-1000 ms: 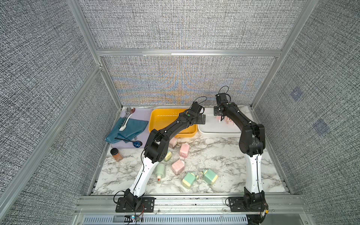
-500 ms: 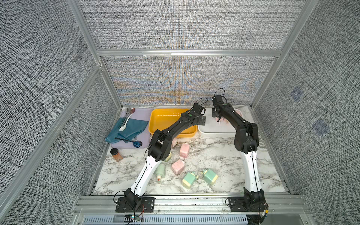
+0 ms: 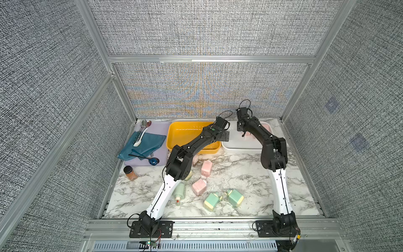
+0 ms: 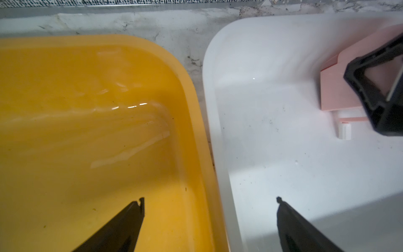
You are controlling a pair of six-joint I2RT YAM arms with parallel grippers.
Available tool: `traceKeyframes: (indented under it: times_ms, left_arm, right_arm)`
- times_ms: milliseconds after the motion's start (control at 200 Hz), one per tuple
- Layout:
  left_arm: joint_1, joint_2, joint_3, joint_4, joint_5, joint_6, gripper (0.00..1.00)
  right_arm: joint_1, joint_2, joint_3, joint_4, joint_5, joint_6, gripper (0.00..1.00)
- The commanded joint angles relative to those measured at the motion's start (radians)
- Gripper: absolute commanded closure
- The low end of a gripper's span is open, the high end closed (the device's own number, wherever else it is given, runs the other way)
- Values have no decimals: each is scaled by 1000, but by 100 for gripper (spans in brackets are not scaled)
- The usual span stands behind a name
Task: Place the pencil sharpeners by color into the storage box
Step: Place the pencil sharpener in the storage box.
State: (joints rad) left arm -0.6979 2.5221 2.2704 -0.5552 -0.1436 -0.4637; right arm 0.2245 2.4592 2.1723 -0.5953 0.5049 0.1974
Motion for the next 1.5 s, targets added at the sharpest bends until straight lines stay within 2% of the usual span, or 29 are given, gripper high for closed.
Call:
traceKeyframes:
  times_ms: [0,85,360,485,1091,1291,1496]
  left_arm:
    - [1,6,3,-9,-9,11,1]
    - [1,5,7,-9,-8,12,1]
    - [1,7,10,-14,-13,13,1]
    - [1,8,11,-13,-6,11,1]
    - [1,12,11,-17,-4,9,1]
    - [2,14,11,-17,-6,8,1]
    - [2,13,11,-22,-8,4,1]
  right_arm:
    - [1,7,-2,-38,4,-13,51]
    - [0,4,-2,-38,10,-15,47]
    - [1,-26,-2,-41,16,-27,44]
    - [1,-41,-2,-41,18,-36,39]
    - [-1,-2,-12,-37,24,-40,34]
    - [1,-30,-28,-16,41,-51,27]
    - [20,-86,-54,12,44,-108,27]
